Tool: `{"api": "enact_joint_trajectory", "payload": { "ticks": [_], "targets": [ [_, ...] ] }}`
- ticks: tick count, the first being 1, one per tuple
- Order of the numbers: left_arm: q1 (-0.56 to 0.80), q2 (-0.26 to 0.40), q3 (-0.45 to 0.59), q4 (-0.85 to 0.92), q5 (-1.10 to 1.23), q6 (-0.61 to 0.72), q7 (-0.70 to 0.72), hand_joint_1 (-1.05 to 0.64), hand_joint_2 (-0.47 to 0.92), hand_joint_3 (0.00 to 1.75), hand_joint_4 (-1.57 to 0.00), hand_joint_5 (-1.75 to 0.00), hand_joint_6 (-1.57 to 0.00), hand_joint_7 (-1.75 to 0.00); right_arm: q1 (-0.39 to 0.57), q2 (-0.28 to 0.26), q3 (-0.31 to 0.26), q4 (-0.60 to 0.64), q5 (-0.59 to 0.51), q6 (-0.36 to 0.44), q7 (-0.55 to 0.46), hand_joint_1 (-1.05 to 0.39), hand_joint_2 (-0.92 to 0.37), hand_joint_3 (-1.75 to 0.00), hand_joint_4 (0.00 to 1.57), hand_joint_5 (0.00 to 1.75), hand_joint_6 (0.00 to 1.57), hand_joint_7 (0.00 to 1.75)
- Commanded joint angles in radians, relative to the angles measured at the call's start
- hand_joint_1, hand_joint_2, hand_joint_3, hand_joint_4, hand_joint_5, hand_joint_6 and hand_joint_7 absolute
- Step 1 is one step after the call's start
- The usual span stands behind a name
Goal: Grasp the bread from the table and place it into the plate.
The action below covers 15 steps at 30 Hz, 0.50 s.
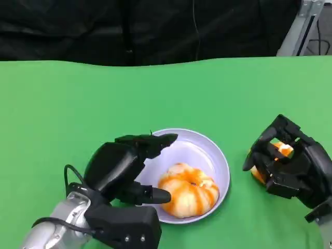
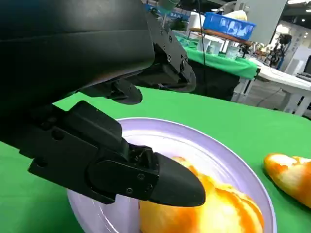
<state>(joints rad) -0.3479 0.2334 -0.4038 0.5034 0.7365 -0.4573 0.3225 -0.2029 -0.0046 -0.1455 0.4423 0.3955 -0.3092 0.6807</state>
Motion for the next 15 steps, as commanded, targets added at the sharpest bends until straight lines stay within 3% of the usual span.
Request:
{"api": "enact_joint_trajectory", "payload": {
  "ticks": [1,8,15],
  "targets": [
    [0.017,0.027,0.03,-0.035,-0.022,-0.014,0.028,-1.05,0.92,0.4,-0.38,0.0,-0.33,0.0,-0.002,-0.012,-0.004,-0.018,0.008,0.005,-0.003,0.15,-0.69,-1.14,0.44,1.75,0.36,1.6],
    [0.021,0.028,0.035,-0.04,-0.024,-0.017,0.031,-1.05,0.92,0.41,-0.36,0.0,-0.32,0.0,0.0,-0.012,-0.004,-0.022,0.009,0.011,-0.003,0.15,-0.69,-1.13,0.43,1.75,0.35,1.61],
    [0.081,0.04,0.133,-0.052,-0.123,-0.131,0.113,-1.02,0.92,0.44,-0.39,-0.02,-0.3,-0.01,0.004,-0.013,-0.001,-0.029,0.004,0.011,-0.012,0.15,-0.69,-1.14,0.44,1.75,0.34,1.62]
  ]
}}
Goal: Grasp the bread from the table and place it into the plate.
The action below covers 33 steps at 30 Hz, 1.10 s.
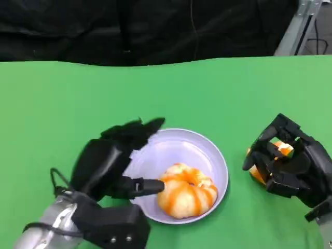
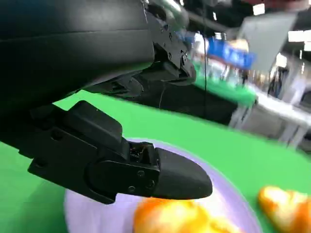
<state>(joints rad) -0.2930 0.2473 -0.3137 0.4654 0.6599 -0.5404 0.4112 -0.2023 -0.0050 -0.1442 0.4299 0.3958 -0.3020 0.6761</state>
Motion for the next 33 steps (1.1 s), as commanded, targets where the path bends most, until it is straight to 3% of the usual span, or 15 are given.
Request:
{"api": "enact_joint_trajectory", "payload": {
  "ticks": [1,14,23,33],
  "targets": [
    [0.03,0.026,0.05,-0.014,-0.054,-0.057,0.022,-1.02,0.92,0.44,-0.4,-0.02,-0.31,-0.01,0.004,-0.012,-0.003,-0.018,0.003,0.006,-0.009,0.15,-0.69,-1.14,0.43,1.75,0.34,1.62],
    [0.102,0.023,0.133,-0.036,-0.132,-0.153,0.02,-0.97,0.92,0.4,-0.48,-0.03,-0.38,-0.03,0.003,-0.014,-0.003,-0.013,0.005,0.005,-0.003,0.17,-0.7,-1.15,0.43,1.75,0.33,1.65],
    [0.12,0.0,0.199,0.082,-0.23,-0.316,0.036,-0.89,0.92,0.28,-0.58,-0.03,-0.46,-0.03,0.002,-0.016,-0.004,-0.012,0.006,0.007,-0.001,0.15,-0.69,-1.14,0.44,1.75,0.32,1.66],
    [0.163,-0.012,0.25,0.119,-0.286,-0.396,0.003,-0.86,0.92,0.26,-0.62,-0.03,-0.49,-0.02,0.007,-0.019,-0.005,-0.026,0.009,0.022,-0.003,0.15,-0.69,-1.15,0.44,1.75,0.32,1.66]
  ]
}}
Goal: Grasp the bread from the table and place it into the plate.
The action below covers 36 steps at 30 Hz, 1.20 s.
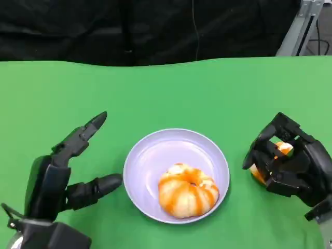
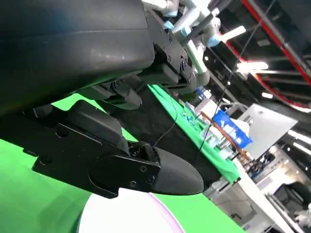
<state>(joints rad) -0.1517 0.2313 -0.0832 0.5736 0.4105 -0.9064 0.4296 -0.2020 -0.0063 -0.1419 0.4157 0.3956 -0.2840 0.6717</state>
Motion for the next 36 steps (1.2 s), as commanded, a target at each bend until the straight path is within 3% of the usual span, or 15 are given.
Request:
{"api": "enact_joint_trajectory", "payload": {
  "ticks": [1,18,33,36],
  "targets": [
    [0.029,0.003,0.022,0.011,-0.046,-0.036,-0.02,-0.87,0.92,0.26,-0.63,-0.03,-0.49,-0.02,0.007,-0.019,-0.008,-0.01,0.009,0.003,0.003,0.15,-0.69,-1.15,0.44,1.75,0.32,1.66],
    [0.089,-0.026,0.058,0.028,-0.187,-0.092,-0.161,-0.81,0.92,0.25,-0.64,-0.01,-0.5,-0.01,0.005,-0.028,-0.017,-0.001,0.016,0.019,0.016,0.15,-0.69,-1.13,0.43,1.75,0.32,1.64],
    [0.091,-0.041,0.082,0.028,-0.19,-0.095,-0.193,-0.8,0.92,0.25,-0.64,-0.01,-0.51,0.0,0.004,-0.028,-0.017,-0.001,0.017,0.02,0.016,0.15,-0.69,-1.12,0.44,1.75,0.33,1.64],
    [0.088,-0.057,0.074,0.031,-0.322,-0.083,-0.288,-0.6,0.92,0.1,-0.63,0.0,-0.51,0.0,-0.001,-0.027,-0.02,0.01,0.017,0.014,0.017,0.14,-0.68,-1.12,0.44,1.75,0.33,1.64]
  ]
}}
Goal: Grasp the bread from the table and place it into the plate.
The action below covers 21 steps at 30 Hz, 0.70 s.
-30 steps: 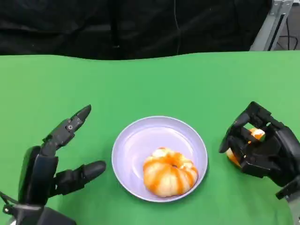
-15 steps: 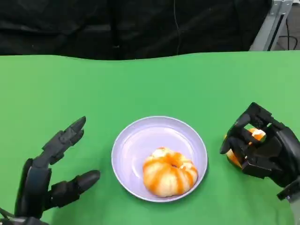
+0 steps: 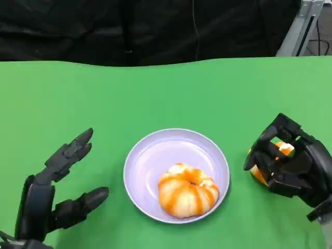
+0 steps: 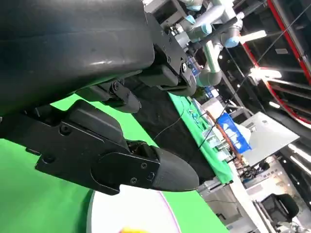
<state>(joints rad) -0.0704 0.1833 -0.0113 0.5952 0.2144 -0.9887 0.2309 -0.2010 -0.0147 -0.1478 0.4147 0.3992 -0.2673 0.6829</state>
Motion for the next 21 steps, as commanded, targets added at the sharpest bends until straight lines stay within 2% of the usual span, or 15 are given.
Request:
{"api": "enact_joint_trajectory", "payload": {
  "ticks": [1,2,5,11,21],
  "targets": [
    [0.008,-0.016,-0.001,0.006,-0.173,0.005,-0.125,-0.18,0.92,0.1,-0.63,0.0,-0.53,-0.01,-0.005,-0.019,-0.015,0.016,0.014,-0.007,0.01,0.13,-0.68,-1.12,0.43,1.75,0.33,1.63],
    [0.009,-0.021,0.0,0.003,-0.202,0.008,-0.152,-0.03,0.92,0.1,-0.63,0.0,-0.53,-0.01,-0.006,-0.02,-0.016,0.02,0.014,-0.01,0.013,0.13,-0.68,-1.12,0.43,1.75,0.33,1.63],
    [0.008,-0.032,0.01,0.005,-0.255,0.011,-0.209,0.12,0.92,0.15,-0.64,0.0,-0.55,-0.01,-0.007,-0.02,-0.017,0.026,0.006,-0.017,0.008,0.13,-0.68,-1.12,0.42,1.75,0.34,1.62],
    [0.002,-0.051,0.035,0.009,-0.313,0.013,-0.285,0.13,0.92,0.19,-0.65,-0.01,-0.57,-0.01,-0.012,-0.018,-0.019,0.029,0.014,-0.012,0.014,0.14,-0.68,-1.11,0.42,1.75,0.34,1.61],
    [0.006,-0.067,0.07,-0.001,-0.296,0.025,-0.31,0.11,0.92,0.19,-0.67,-0.01,-0.59,-0.01,-0.017,-0.018,-0.023,0.038,0.014,-0.014,0.019,0.13,-0.67,-1.11,0.44,1.75,0.35,1.59]
  ]
}}
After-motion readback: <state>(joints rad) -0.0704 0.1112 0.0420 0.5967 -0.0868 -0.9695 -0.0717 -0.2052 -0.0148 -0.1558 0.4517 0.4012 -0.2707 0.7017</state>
